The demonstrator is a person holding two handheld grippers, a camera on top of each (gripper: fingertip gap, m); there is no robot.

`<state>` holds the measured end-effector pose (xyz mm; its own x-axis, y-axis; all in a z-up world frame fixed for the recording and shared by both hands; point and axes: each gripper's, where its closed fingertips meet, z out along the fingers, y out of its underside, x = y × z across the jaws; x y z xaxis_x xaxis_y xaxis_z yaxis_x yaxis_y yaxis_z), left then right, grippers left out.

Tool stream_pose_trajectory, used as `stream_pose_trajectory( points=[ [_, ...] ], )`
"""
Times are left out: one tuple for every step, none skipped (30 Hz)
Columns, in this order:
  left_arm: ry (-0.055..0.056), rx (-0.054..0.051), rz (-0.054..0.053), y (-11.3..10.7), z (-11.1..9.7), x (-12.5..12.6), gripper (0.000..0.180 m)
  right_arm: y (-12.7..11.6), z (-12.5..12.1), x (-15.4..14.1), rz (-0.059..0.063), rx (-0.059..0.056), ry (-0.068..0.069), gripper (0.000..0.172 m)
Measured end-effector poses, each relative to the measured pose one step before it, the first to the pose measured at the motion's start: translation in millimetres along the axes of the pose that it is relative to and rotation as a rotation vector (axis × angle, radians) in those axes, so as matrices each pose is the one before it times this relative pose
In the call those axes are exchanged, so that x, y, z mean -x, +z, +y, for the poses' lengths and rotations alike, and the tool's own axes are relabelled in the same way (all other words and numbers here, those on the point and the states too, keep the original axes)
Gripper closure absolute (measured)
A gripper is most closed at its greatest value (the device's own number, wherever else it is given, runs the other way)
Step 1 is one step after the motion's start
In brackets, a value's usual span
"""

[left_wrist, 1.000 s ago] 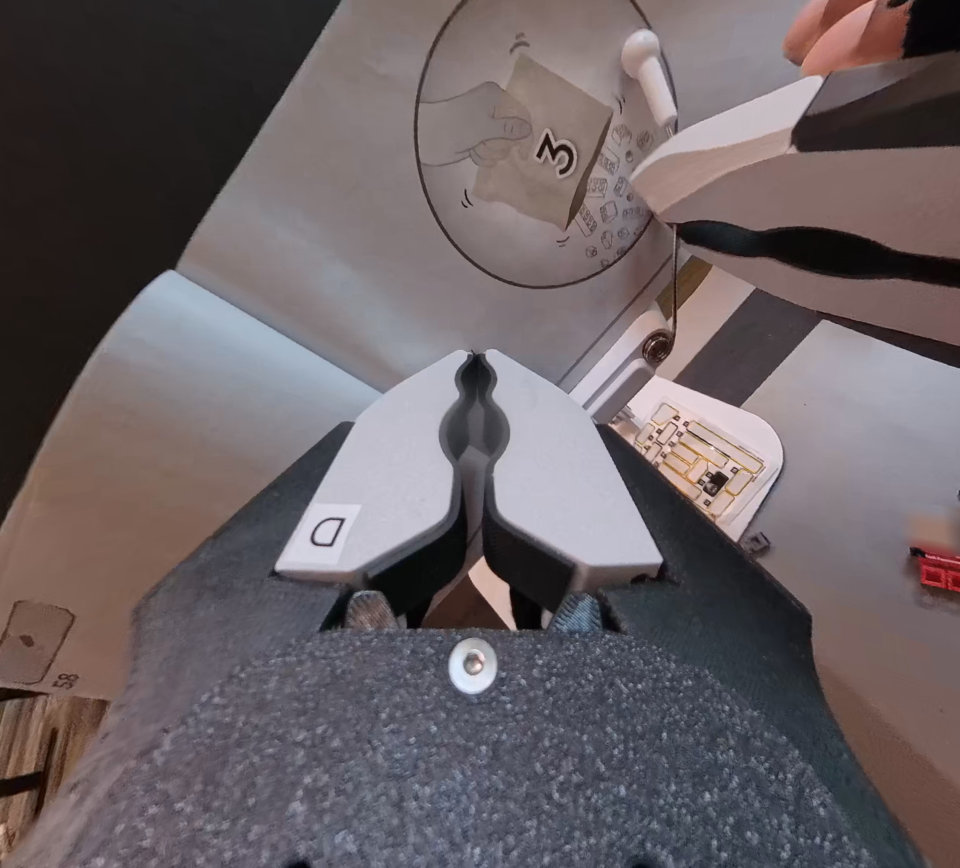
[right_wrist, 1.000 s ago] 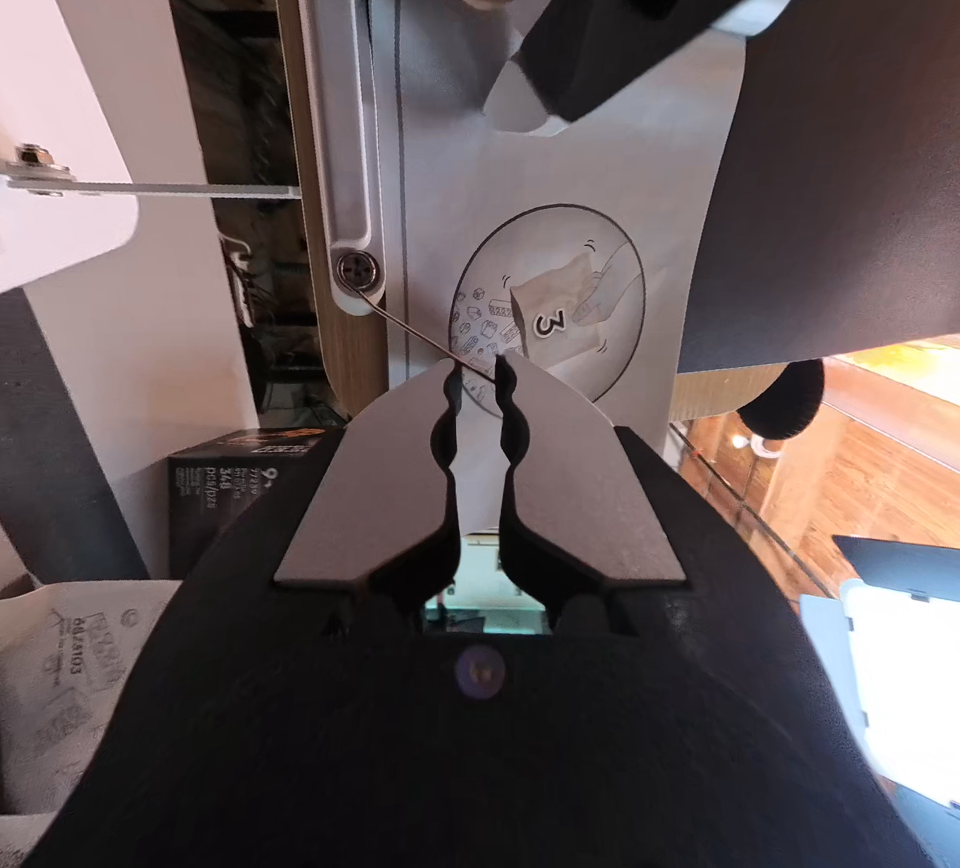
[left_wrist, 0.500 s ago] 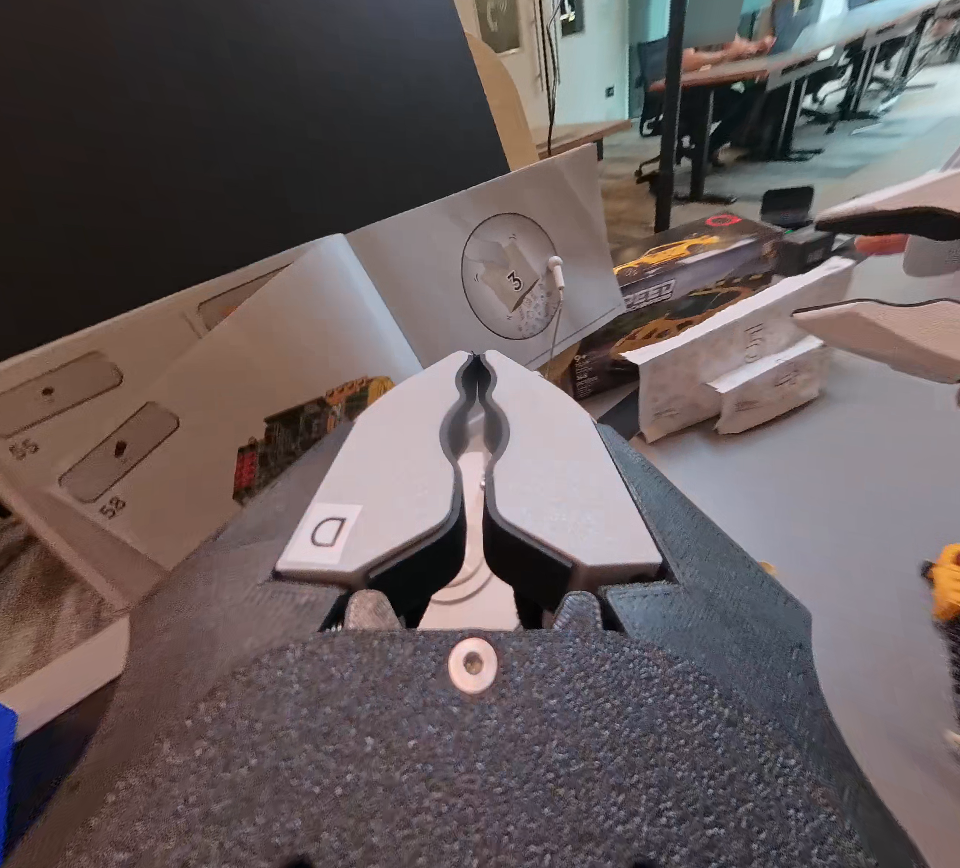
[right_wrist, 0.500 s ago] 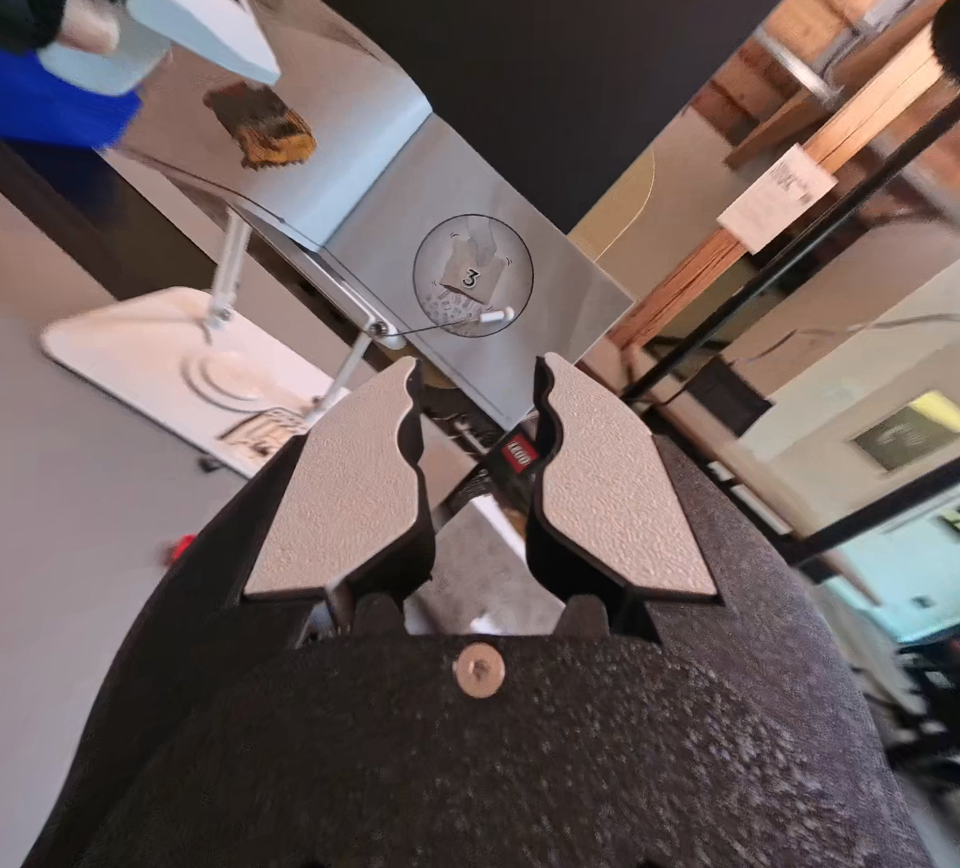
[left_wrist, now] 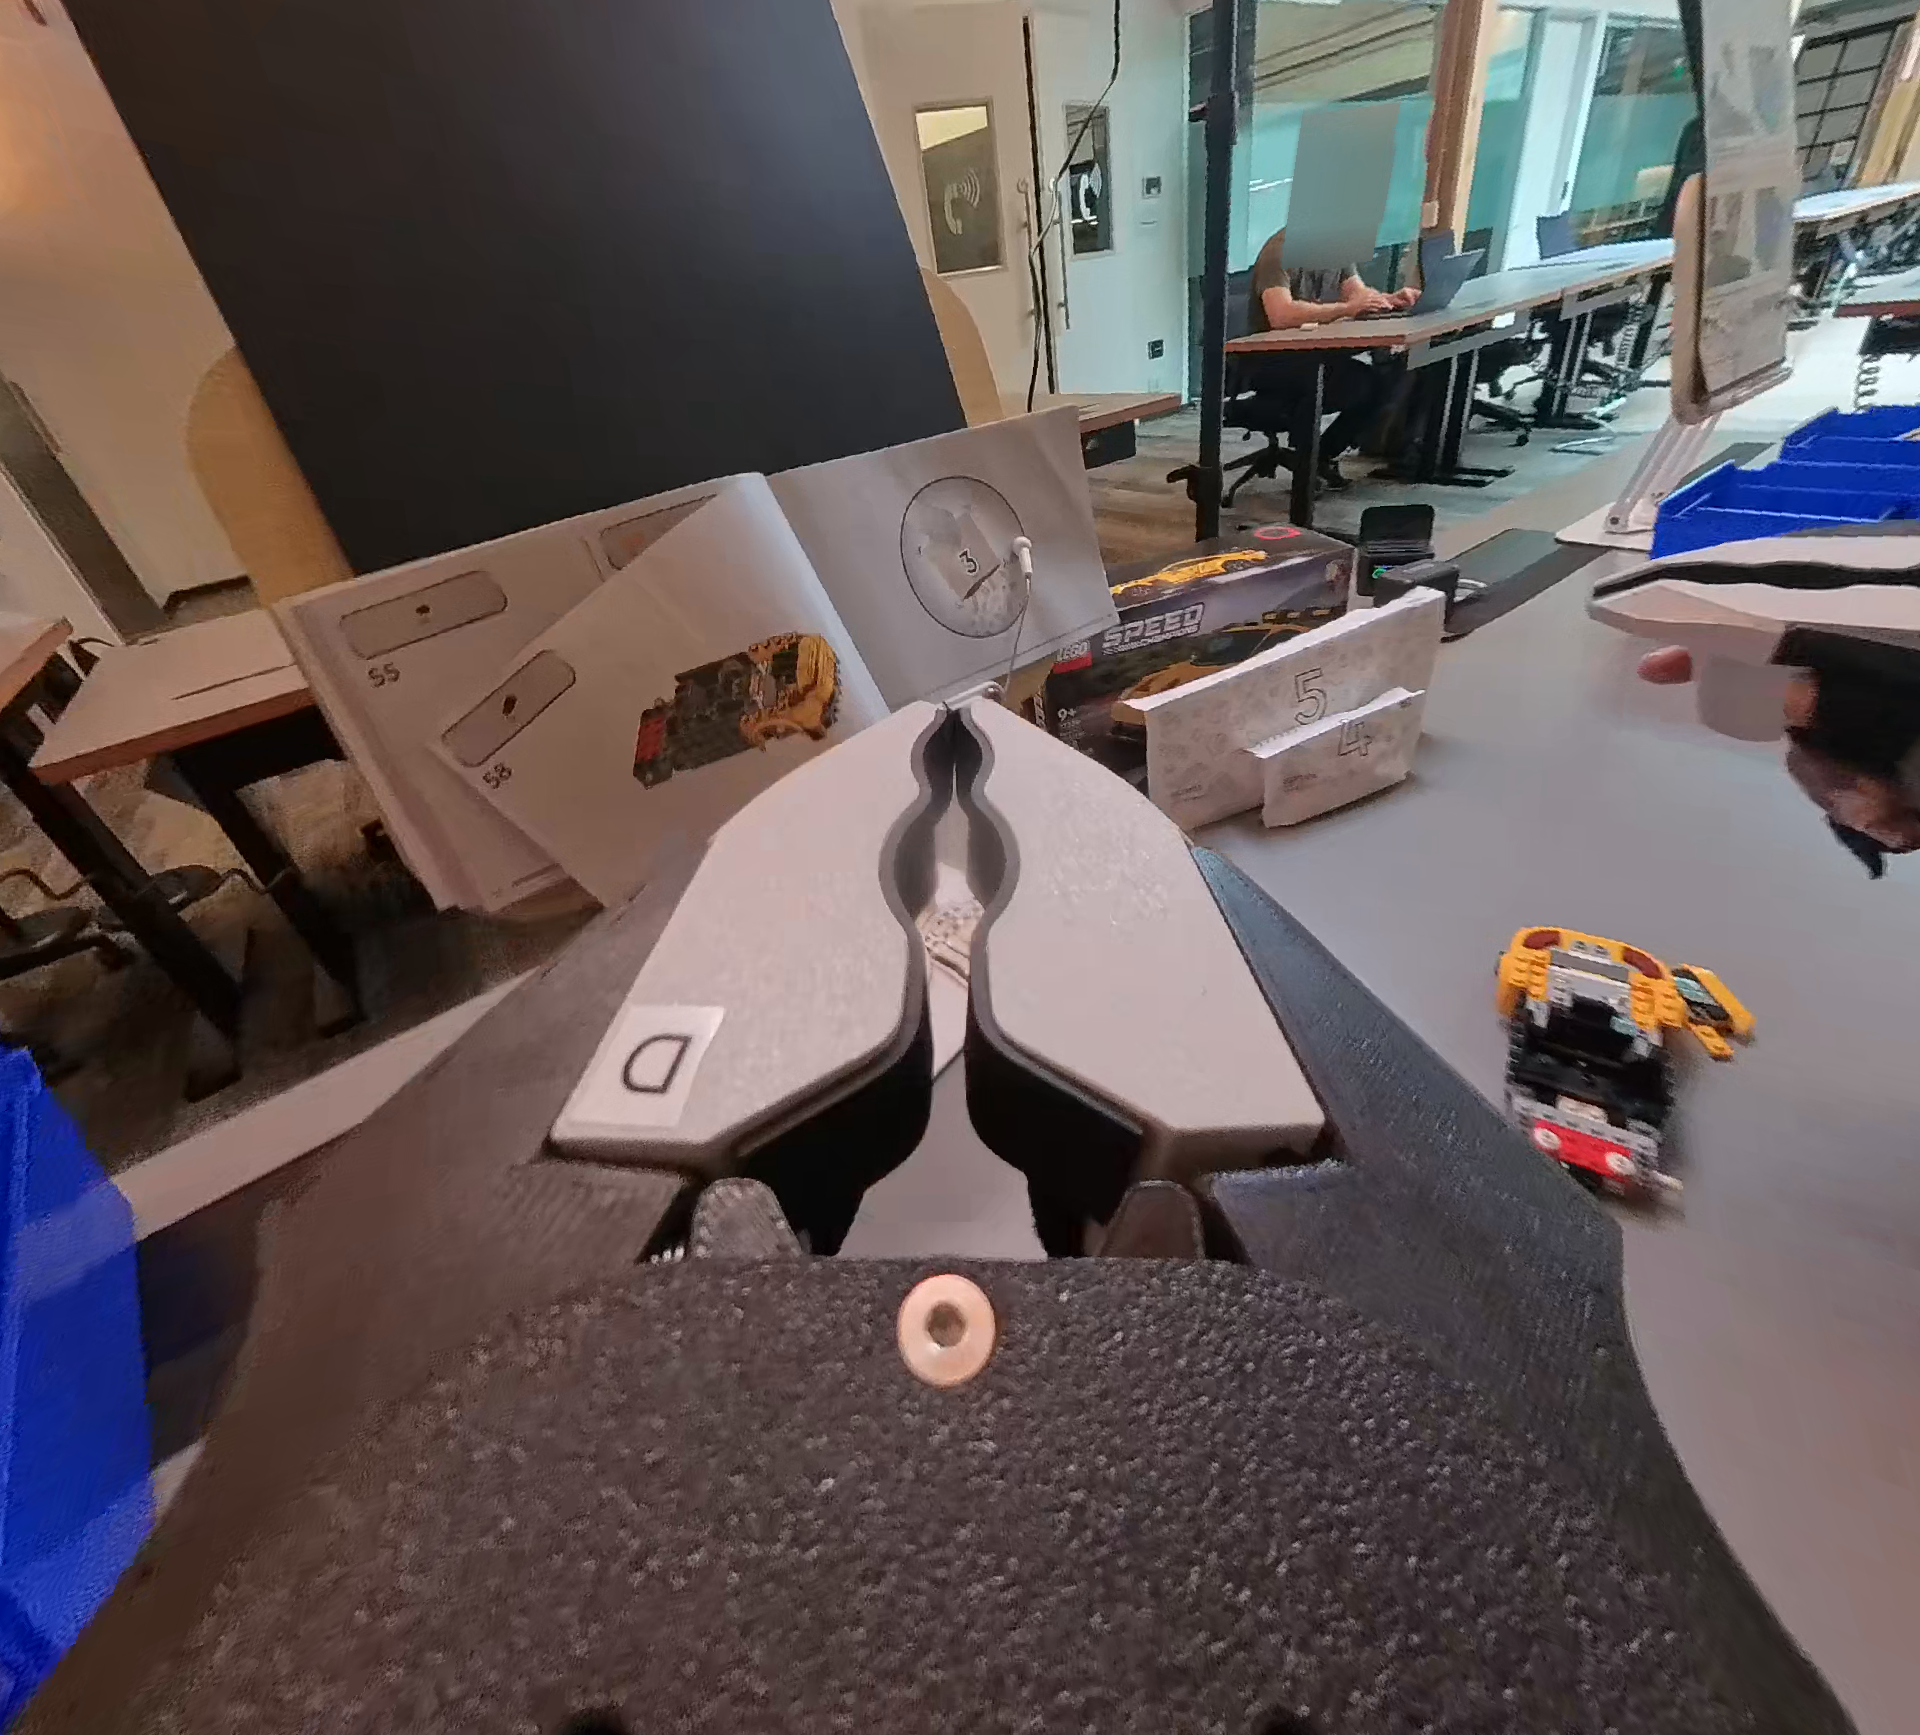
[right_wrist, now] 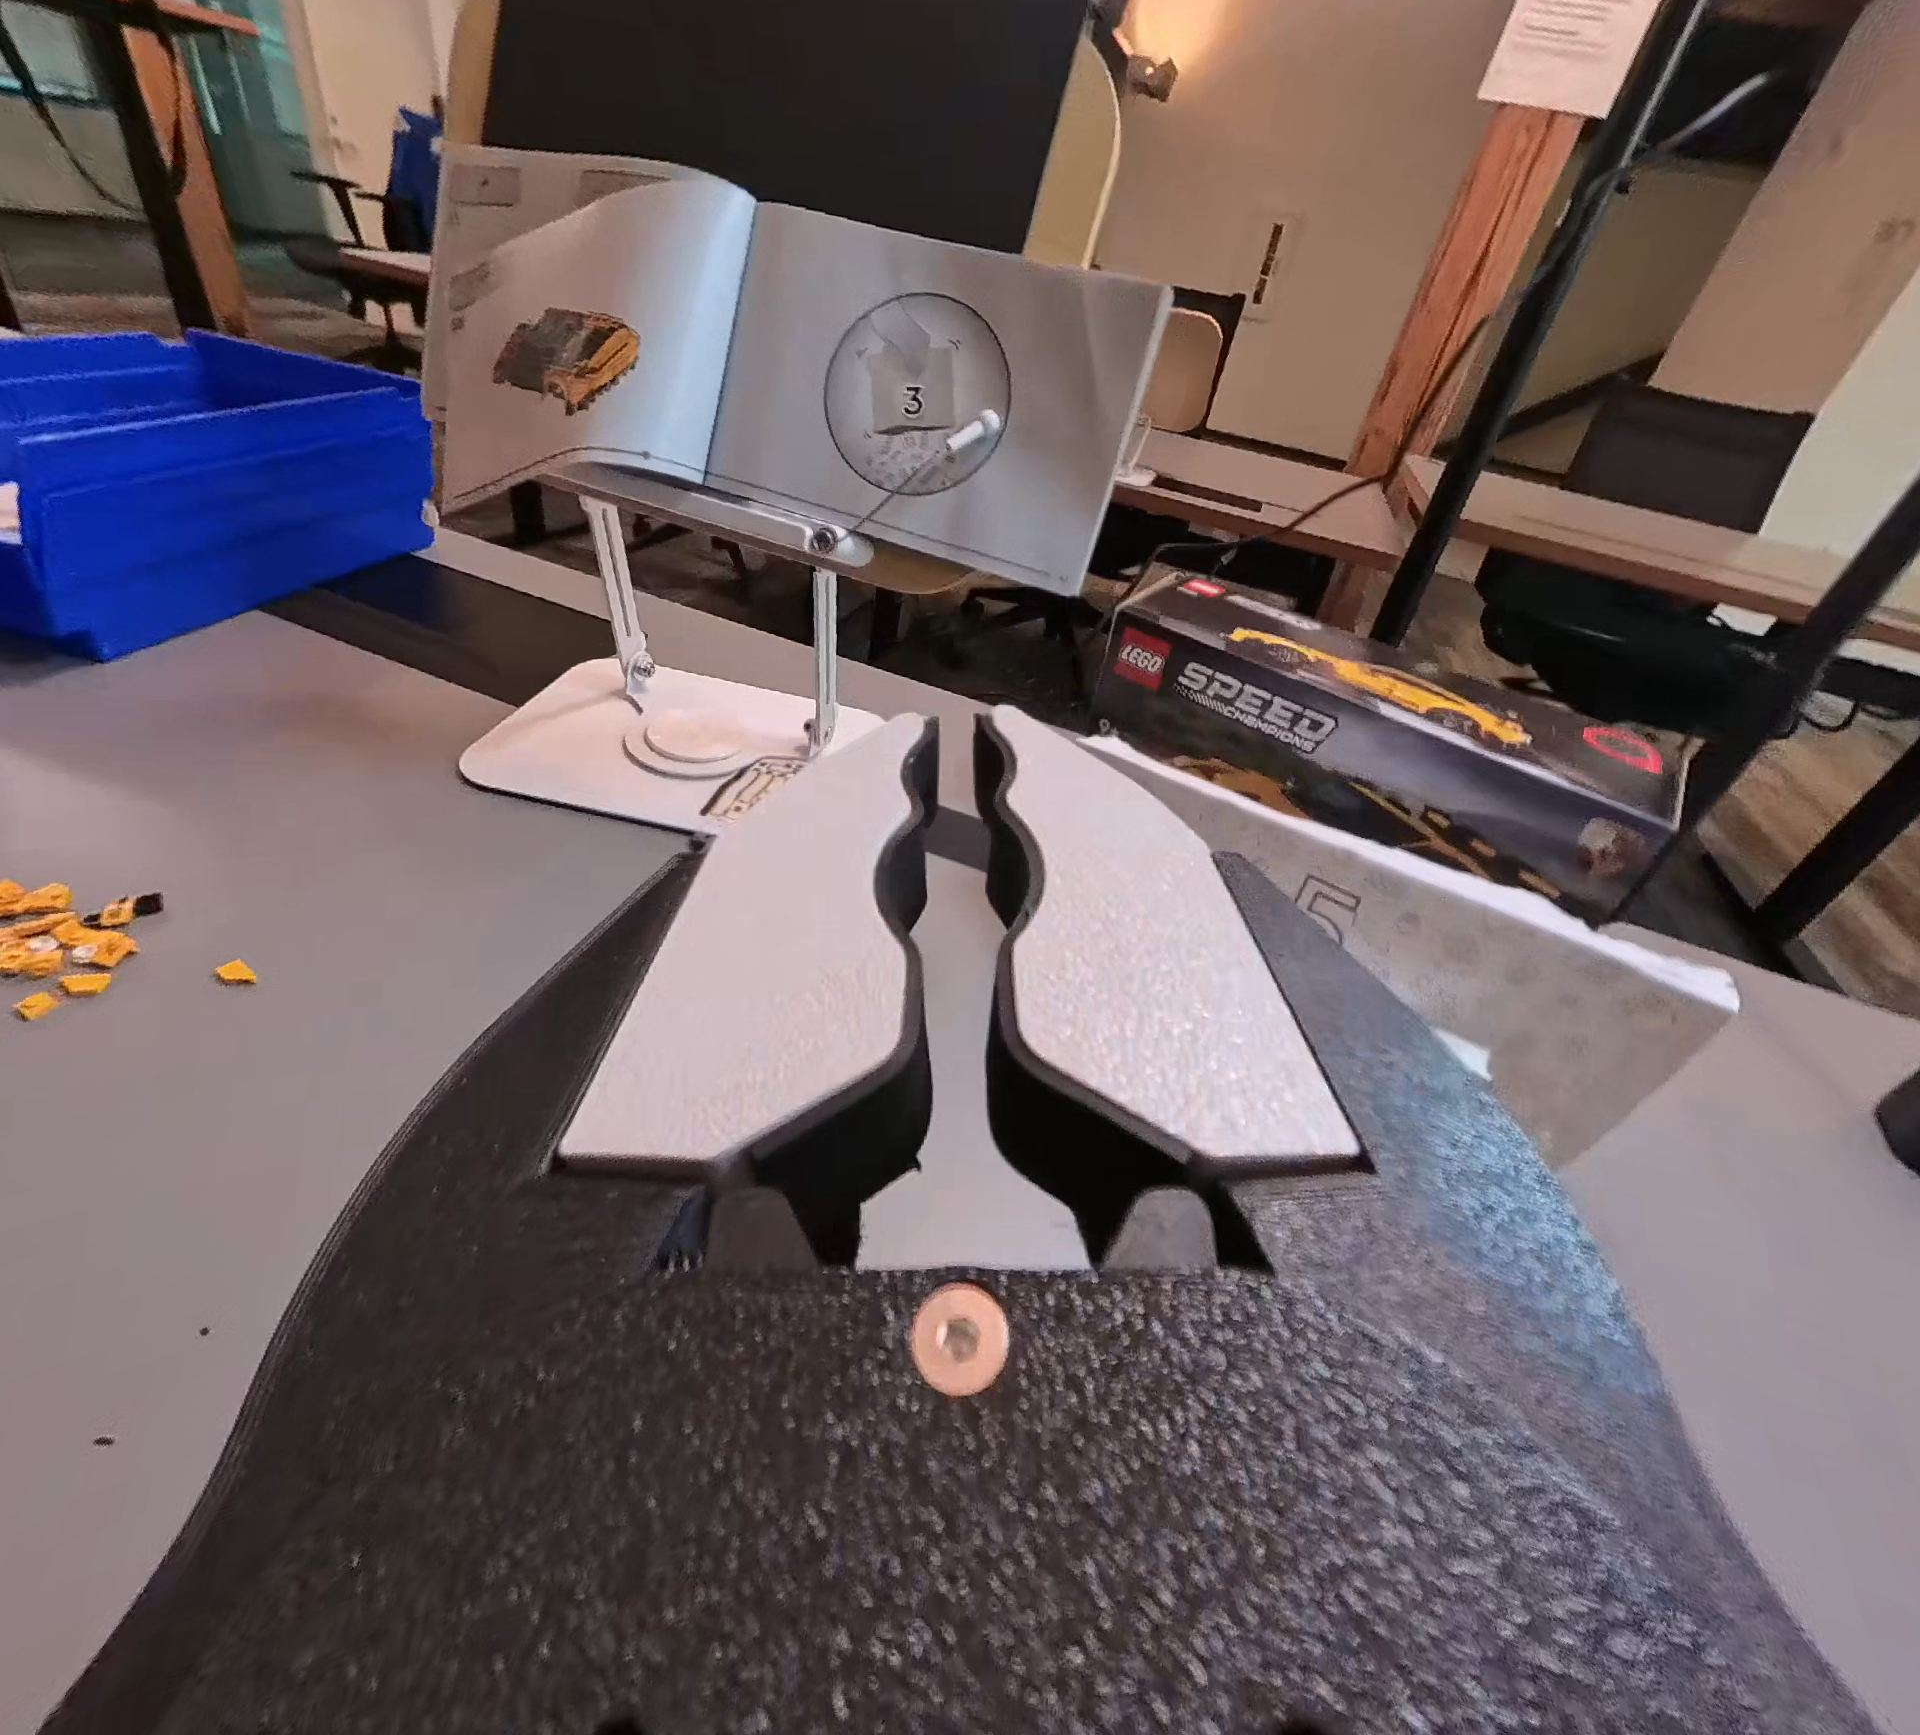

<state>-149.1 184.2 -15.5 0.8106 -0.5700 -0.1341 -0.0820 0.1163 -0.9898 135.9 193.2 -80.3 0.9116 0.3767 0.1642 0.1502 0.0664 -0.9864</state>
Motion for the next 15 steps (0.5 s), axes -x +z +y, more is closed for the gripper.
stream_pose_trajectory(
  points=[
    [-0.0065, 0.0064, 0.0045, -7.14, 2.07, -2.13, 0.18, -1.4, 4.0, -1.83, 0.0055, -0.004, 0.0163, 0.169],
    [-0.0005, 0.0138, 0.0038, -6.2, 4.02, -2.64, 0.18, -0.46, 3.86, -1.46, 0.0012, -0.005, 0.0183, 0.172],
    [0.001, 0.0172, 0.002, -5.56, 5.85, -3.22, 0.18, 0.31, 3.99, -0.68, -0.0041, -0.003, 0.0217, 0.172],
    [-0.0004, 0.0154, 0.0056, -5.24, 7.11, -4.51, 0.18, 0.72, 3.71, -0.23, -0.0063, -0.0029, 0.022, 0.172],
    [-0.0012, 0.0184, 0.0034, -4.8, 8.84, -4.56, 0.18, 0.47, 3.5, -0.17, -0.0044, -0.0044, 0.0167, 0.172],
    [-0.0067, 0.0217, -0.0034, -4.17, 10.45, -3.83, 0.18, 0.47, 3.61, 0.02, -0.003, -0.0005, 0.0064, 0.172],
    [-0.0177, 0.0121, -0.0022, -3.63, 10.4, -3.99, 0.18, 0.34, 4.0, 0.2, -0.0022, 0.0037, -0.0017, 0.172],
    [-0.0249, 0.0055, 0.0013, -2.39, 10.34, -4.18, 0.18, 0.15, 3.76, 0.57, -0.0033, 0.0044, -0.0039, 0.172],
    [-0.0197, 0.0055, -0.0019, -1.22, 10.95, -3.16, 0.18, 0.04, 2.99, 1.1, -0.0057, 0.0025, -0.0021, 0.172],
    [-0.0108, -0.0049, -0.0122, -0.34, 10.26, -0.72, 0.18, -0.13, 1.93, 1.43, -0.0075, -0.0026, -0.0008, 0.172],
    [-0.013, -0.0138, -0.0187, 0.34, 9.87, 0.98, 0.18, -0.24, 1.33, 1.03, -0.0041, -0.0041, 0.0004, 0.172],
    [-0.0196, -0.0125, -0.0116, 0.93, 9.62, 0.82, 0.18, -0.4, 1.0, 0.89, -0.0025, -0.0057, -0.0003, 0.172],
    [-0.0129, -0.0111, -0.0025, 0.91, 8.66, 0.16, 0.18, -0.58, 0.95, 0.9, -0.0009, -0.0074, -0.0024, 0.172],
    [0.0054, -0.0015, 0.0003, 0.99, 7.59, 0.16, 0.18, -0.74, 0.9, 0.99, 0.0012, -0.0081, -0.005, 0.172],
    [0.0265, 0.0098, -0.0056, 0.91, 5.79, 1.54, 0.18, -0.76, 0.59, 1.31, 0.0, -0.0108, -0.0073, 0.172]
  ],
)
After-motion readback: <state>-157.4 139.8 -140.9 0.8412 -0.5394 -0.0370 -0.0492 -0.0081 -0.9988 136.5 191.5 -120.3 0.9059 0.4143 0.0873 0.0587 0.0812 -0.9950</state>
